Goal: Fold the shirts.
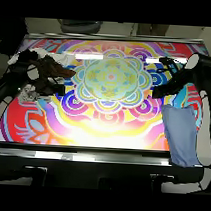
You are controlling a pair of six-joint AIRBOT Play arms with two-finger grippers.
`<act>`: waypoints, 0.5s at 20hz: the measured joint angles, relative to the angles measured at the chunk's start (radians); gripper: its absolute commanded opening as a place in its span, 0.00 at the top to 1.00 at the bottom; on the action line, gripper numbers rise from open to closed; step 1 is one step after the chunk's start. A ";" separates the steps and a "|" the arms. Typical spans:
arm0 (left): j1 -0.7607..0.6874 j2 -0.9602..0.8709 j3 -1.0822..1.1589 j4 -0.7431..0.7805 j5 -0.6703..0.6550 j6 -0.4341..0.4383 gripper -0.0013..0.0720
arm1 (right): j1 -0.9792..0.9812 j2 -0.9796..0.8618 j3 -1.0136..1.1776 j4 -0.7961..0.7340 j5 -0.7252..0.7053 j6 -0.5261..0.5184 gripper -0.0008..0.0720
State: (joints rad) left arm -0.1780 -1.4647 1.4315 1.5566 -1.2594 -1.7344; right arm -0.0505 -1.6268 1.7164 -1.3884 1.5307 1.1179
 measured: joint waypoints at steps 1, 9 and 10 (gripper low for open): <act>-0.002 0.003 -0.006 -0.001 0.005 -0.003 0.03 | 0.002 -0.003 0.000 0.001 0.000 0.000 0.05; -0.004 0.002 -0.023 -0.005 0.025 -0.012 0.03 | 0.011 -0.010 0.001 0.006 0.005 -0.003 0.05; -0.003 0.000 -0.024 -0.005 0.026 -0.012 0.03 | 0.011 -0.010 0.001 0.006 0.005 -0.003 0.05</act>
